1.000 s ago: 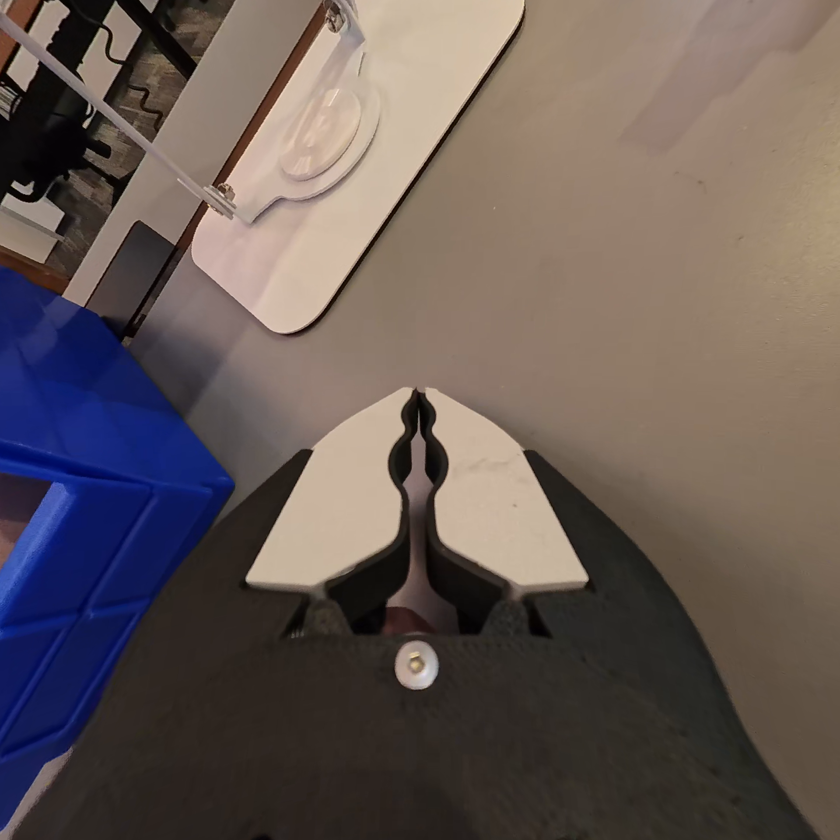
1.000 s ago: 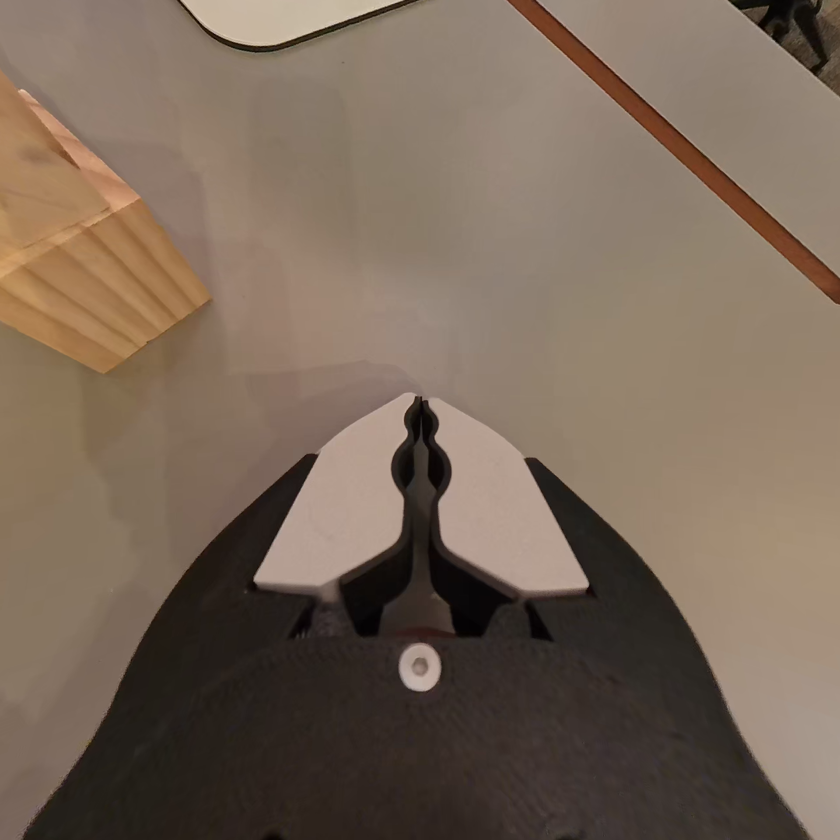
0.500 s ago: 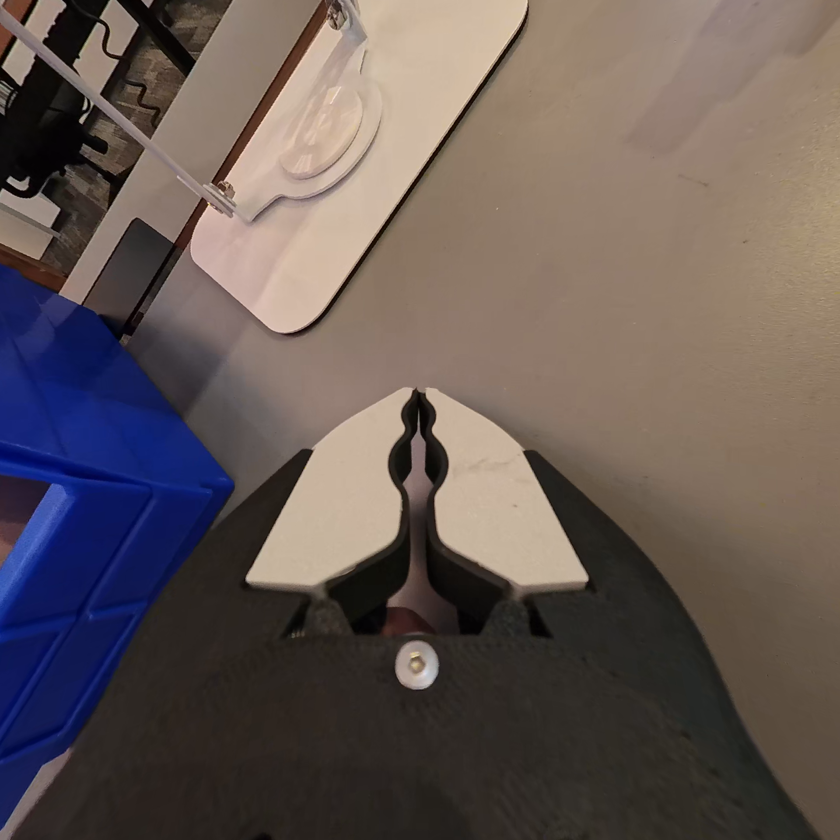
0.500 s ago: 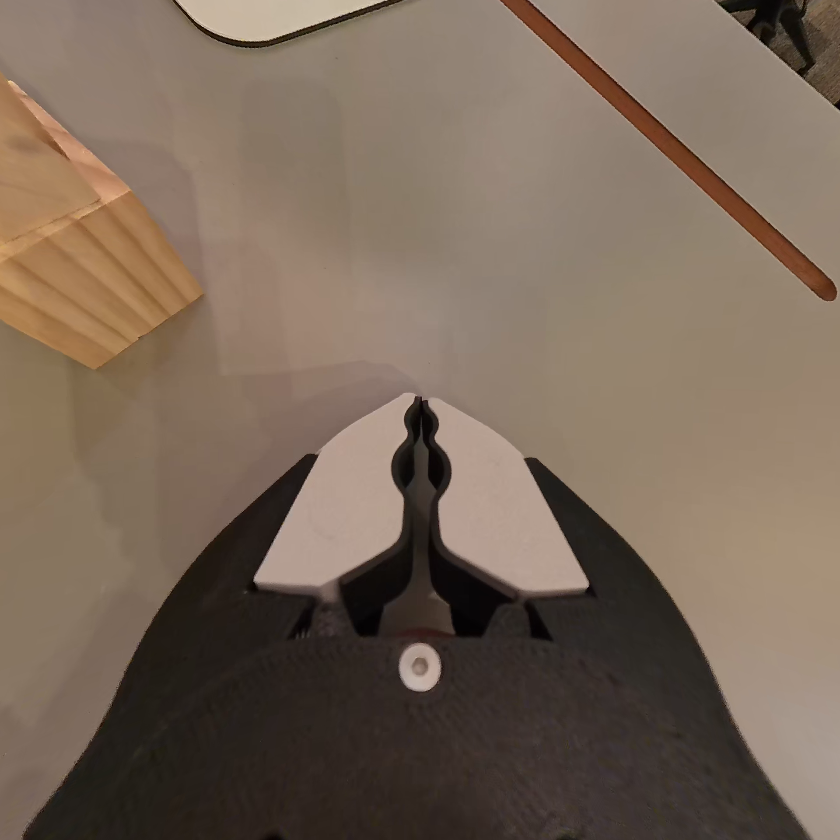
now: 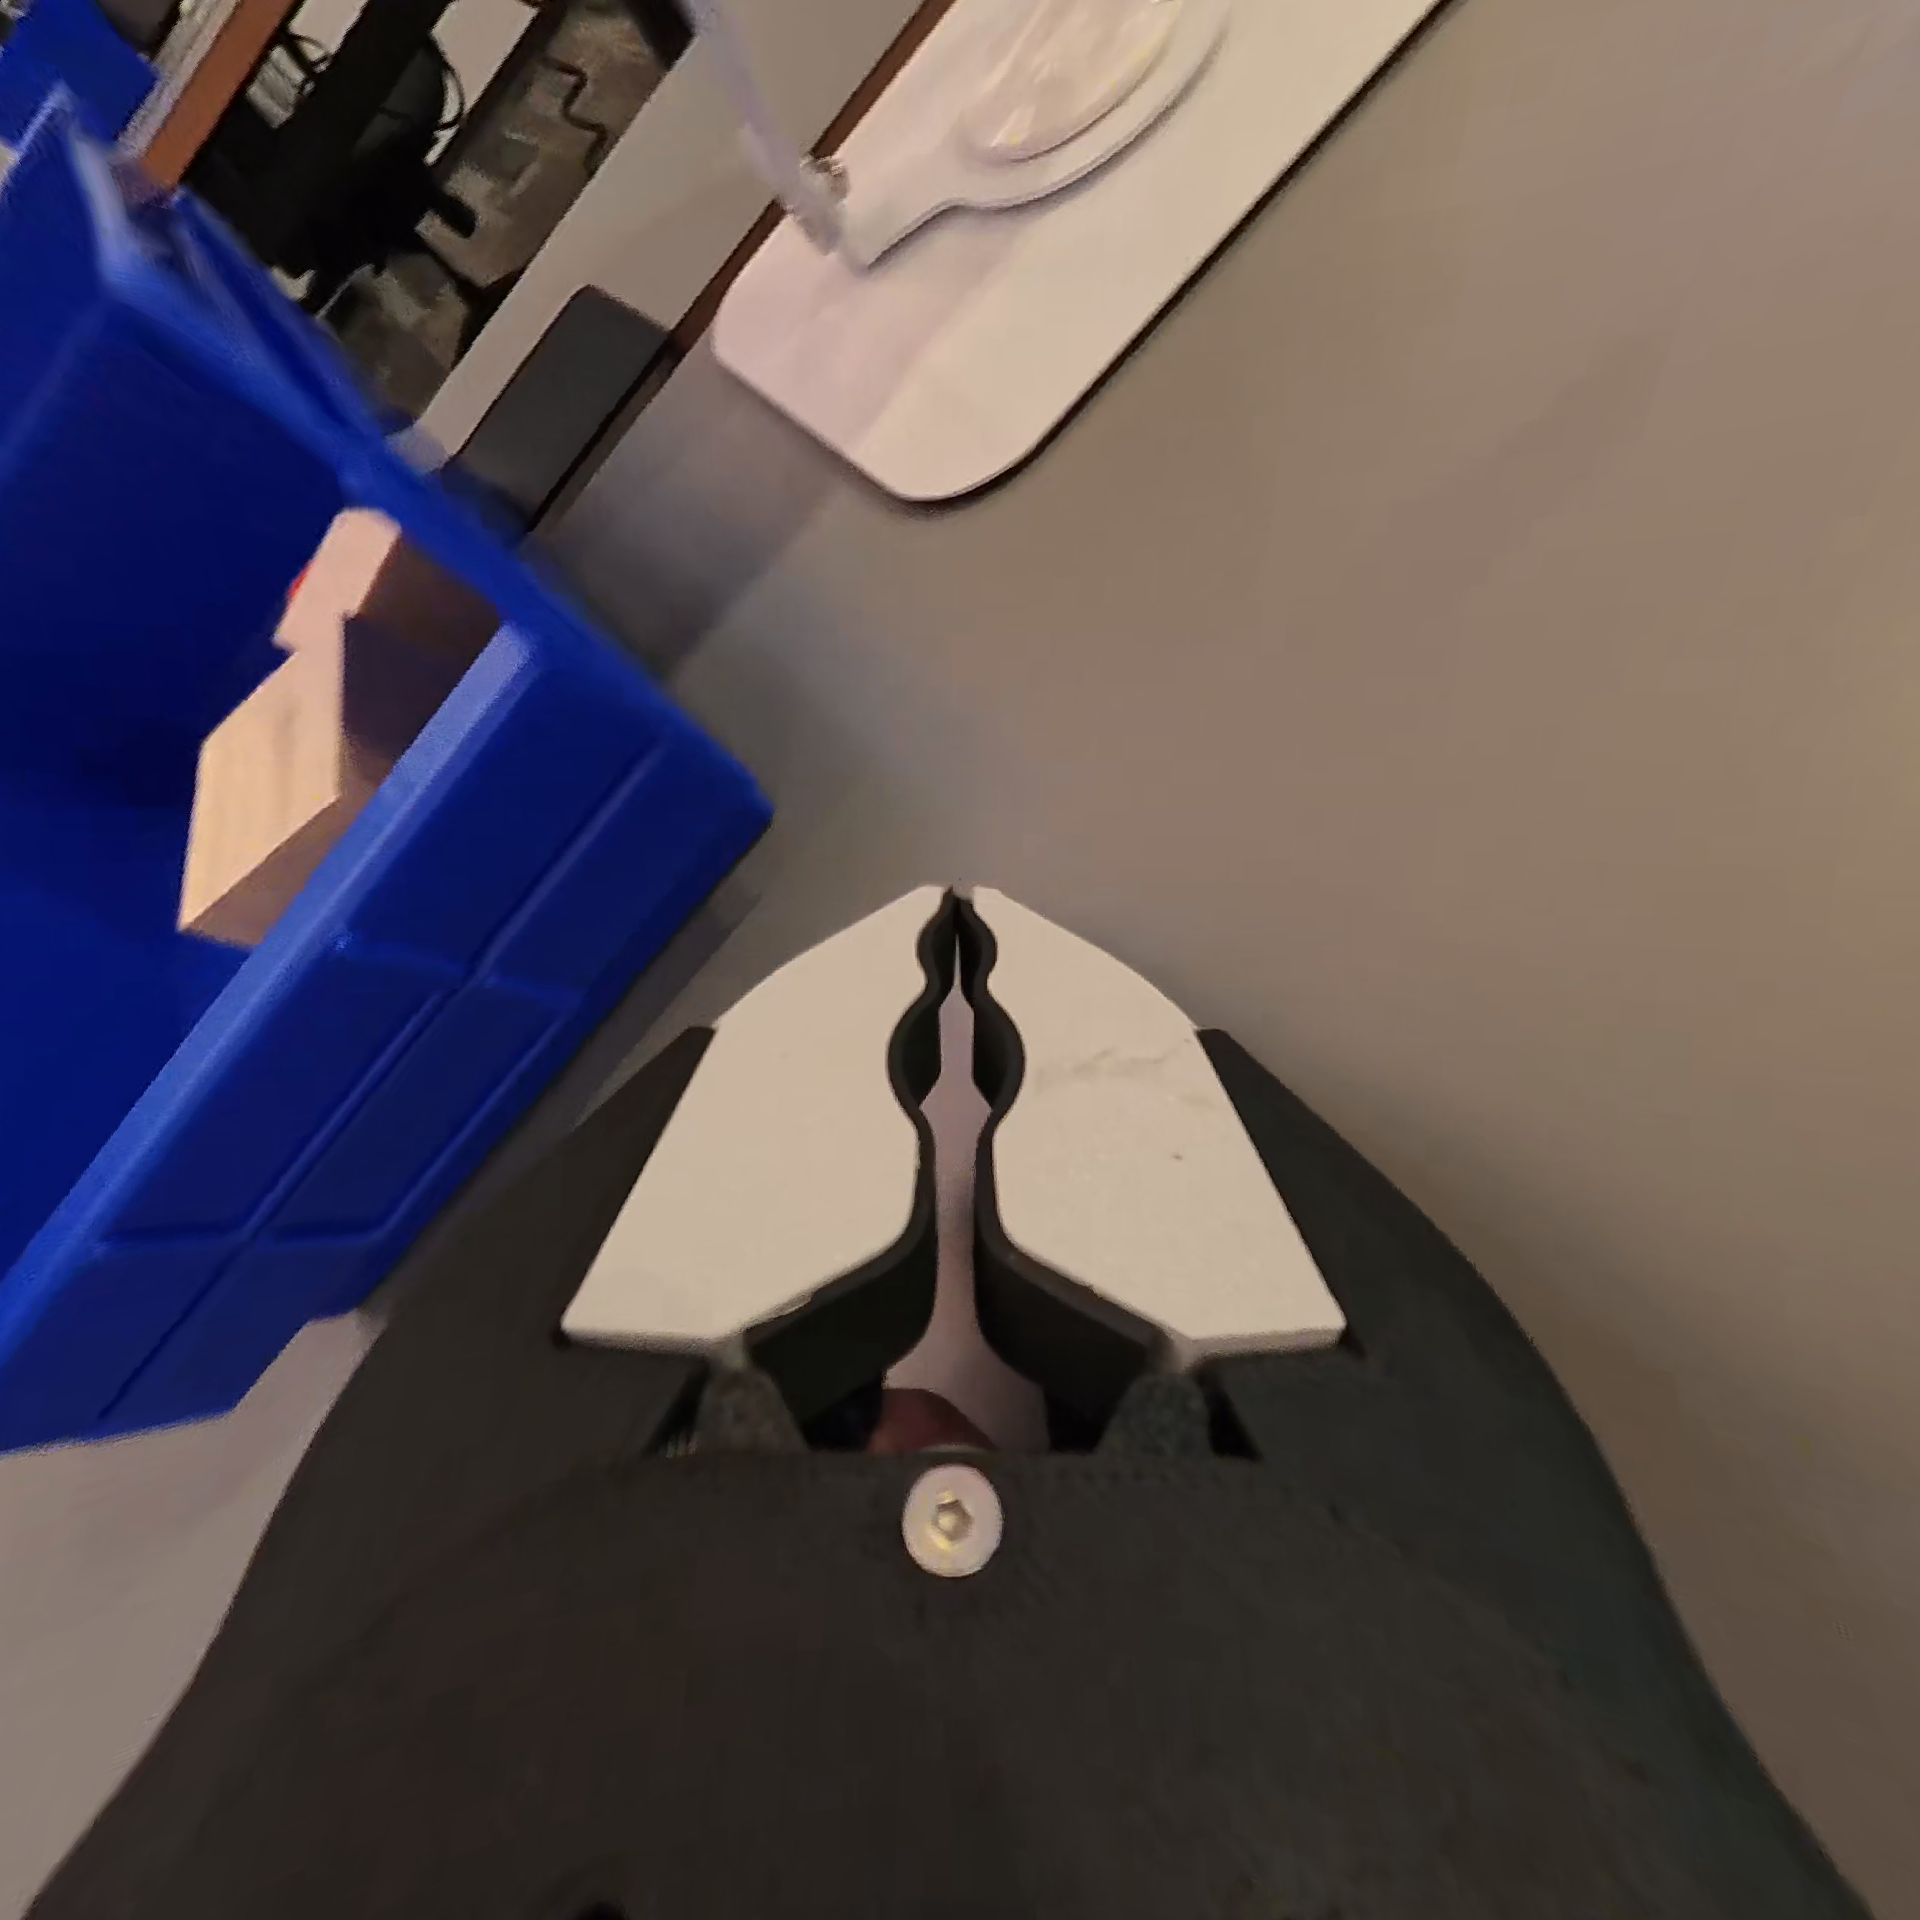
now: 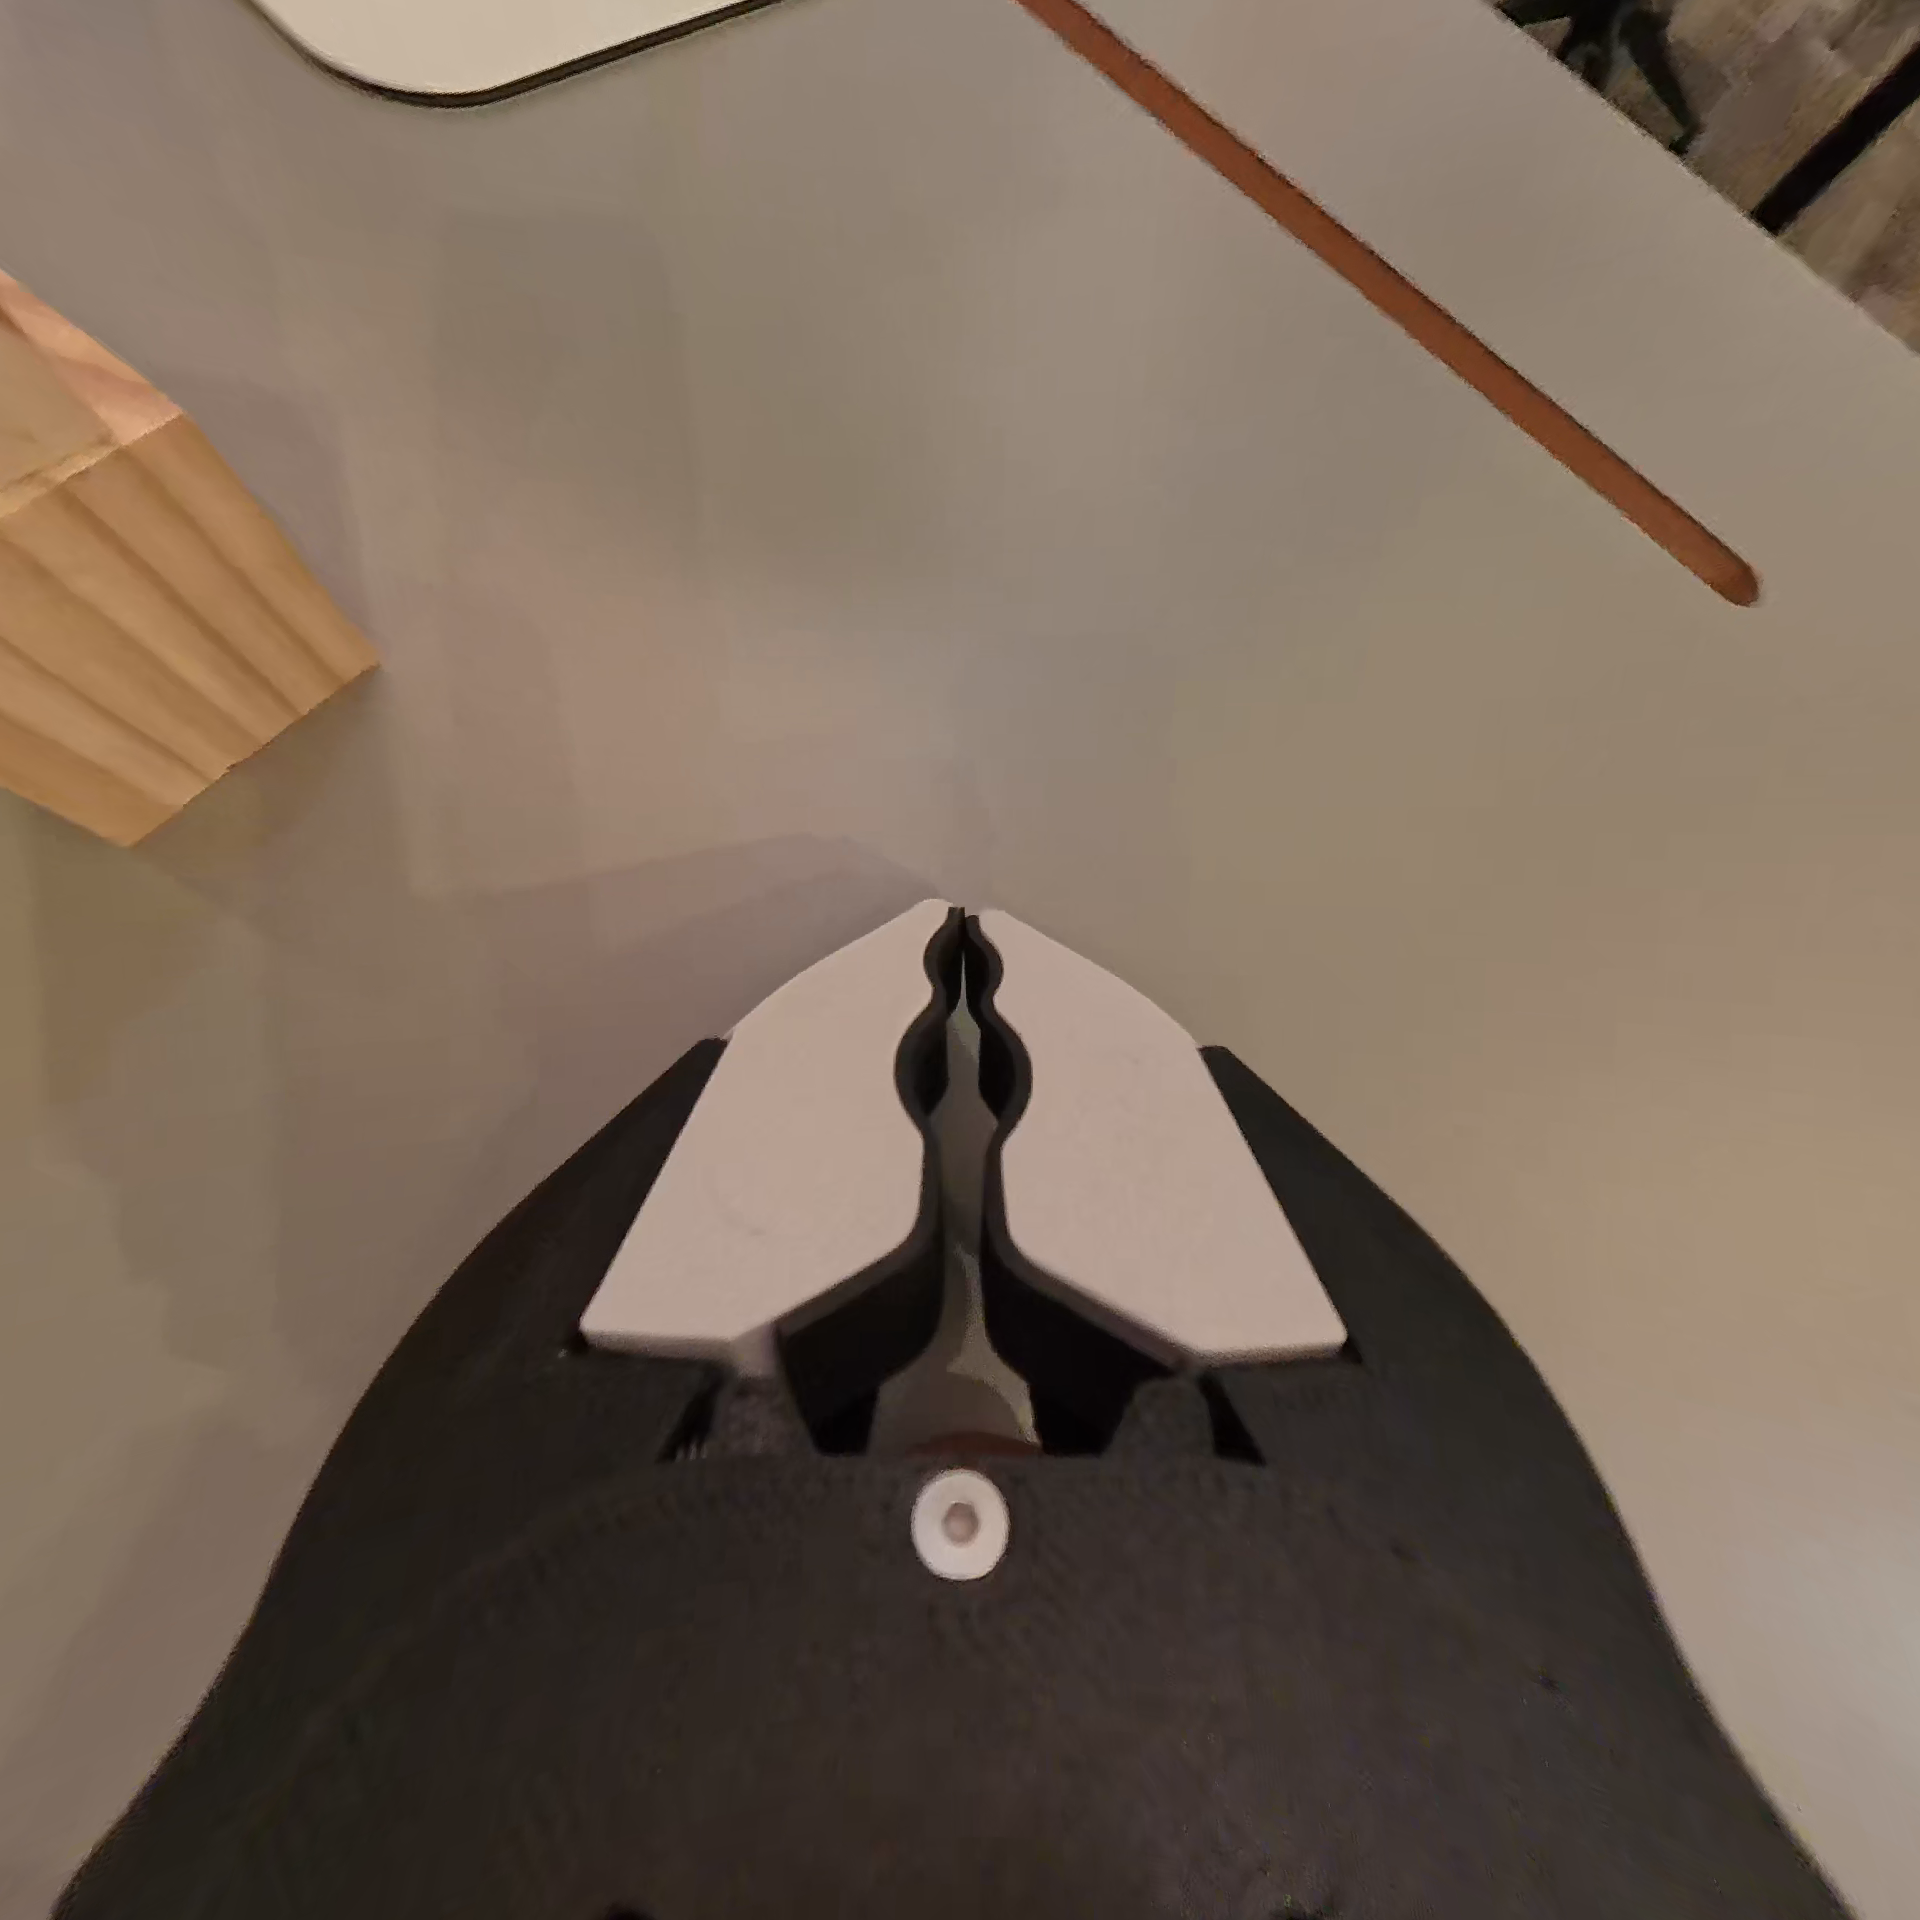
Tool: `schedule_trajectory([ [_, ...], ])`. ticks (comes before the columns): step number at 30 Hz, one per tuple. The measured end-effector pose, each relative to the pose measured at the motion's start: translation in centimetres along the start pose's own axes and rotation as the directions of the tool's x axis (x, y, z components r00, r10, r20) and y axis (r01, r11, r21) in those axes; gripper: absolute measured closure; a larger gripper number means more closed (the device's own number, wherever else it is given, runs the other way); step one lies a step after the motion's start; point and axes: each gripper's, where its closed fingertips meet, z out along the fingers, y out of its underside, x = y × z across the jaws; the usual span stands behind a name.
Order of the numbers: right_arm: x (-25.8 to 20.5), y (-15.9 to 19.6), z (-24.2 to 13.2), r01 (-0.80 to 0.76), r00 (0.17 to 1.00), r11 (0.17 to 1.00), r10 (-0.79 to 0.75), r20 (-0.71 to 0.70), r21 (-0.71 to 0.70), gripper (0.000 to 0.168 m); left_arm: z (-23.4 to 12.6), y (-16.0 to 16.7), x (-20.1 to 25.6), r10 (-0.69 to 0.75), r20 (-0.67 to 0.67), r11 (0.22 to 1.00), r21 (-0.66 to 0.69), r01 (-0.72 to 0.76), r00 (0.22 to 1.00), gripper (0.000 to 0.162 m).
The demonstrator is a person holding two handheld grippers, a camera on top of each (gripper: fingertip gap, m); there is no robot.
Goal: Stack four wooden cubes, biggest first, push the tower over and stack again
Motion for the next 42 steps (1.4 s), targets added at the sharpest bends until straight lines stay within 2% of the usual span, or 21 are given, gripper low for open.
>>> schedule_trajectory([
  [7, 1.3, -0.3, -0.9, -0.013, 0.994, 0.999, 0.018, -0.105, 0.050, 0.168, -0.8, 0.9, -1.4, 0.018, 0.077, 1.000, 0.007, -0.019, 0.997, 0.160],
  [13, 1.7, -0.1, -1.3, -0.042, 0.992, 0.997, 0.049, -0.117, 0.059, 0.168, -0.8, 0.9, -1.8, 0.015, 0.106, 1.000, 0.009, -0.016, 0.994, 0.159],
  [18, 2.6, 0.4, -2.4, -0.132, 0.980, 0.988, 0.143, -0.141, 0.084, 0.168, -1.3, 1.2, -2.4, -0.009, 0.119, 1.000, 0.022, 0.007, 0.993, 0.161],
  [26, 5.5, 3.0, -4.8, -0.305, 0.913, 0.948, 0.317, -0.258, 0.085, 0.168, -3.5, 5.1, -4.5, -0.026, 0.165, 0.999, -0.039, 0.033, 0.986, 0.162],
  [28, 4.3, 2.4, -4.0, -0.322, 0.913, 0.945, 0.328, -0.244, 0.064, 0.168, -4.0, 5.8, -5.1, -0.037, 0.175, 0.998, -0.045, 0.045, 0.984, 0.162],
  [30, 0.7, -0.3, -2.2, -0.272, 0.940, 0.961, 0.274, -0.204, 0.039, 0.168, -4.3, 6.1, -5.4, -0.049, 0.183, 0.997, -0.042, 0.057, 0.982, 0.162],
  [33, -11.2, -7.7, 2.0, -0.057, 0.995, 0.998, 0.059, -0.075, 0.017, 0.168, -4.4, 6.3, -5.6, -0.054, 0.189, 0.997, -0.046, 0.063, 0.981, 0.162],
  [35, -16.5, -11.8, 3.1, -0.068, 0.997, 0.995, 0.065, 0.045, 0.077, 0.168, -4.7, 6.8, -6.0, -0.055, 0.205, 0.996, -0.055, 0.068, 0.977, 0.162],
  [38, -16.6, -13.0, 2.7, -0.054, 0.998, 0.994, 0.049, 0.048, 0.099, 0.168, -5.8, 8.2, -7.1, -0.087, 0.242, 0.993, -0.063, 0.105, 0.966, 0.162],
  [42, -15.0, -11.6, 0.4, -0.046, 0.998, 0.990, 0.040, 0.048, 0.132, 0.168, -7.6, 10.3, -9.5, -0.148, 0.300, 0.984, -0.048, 0.170, 0.942, 0.162],
])
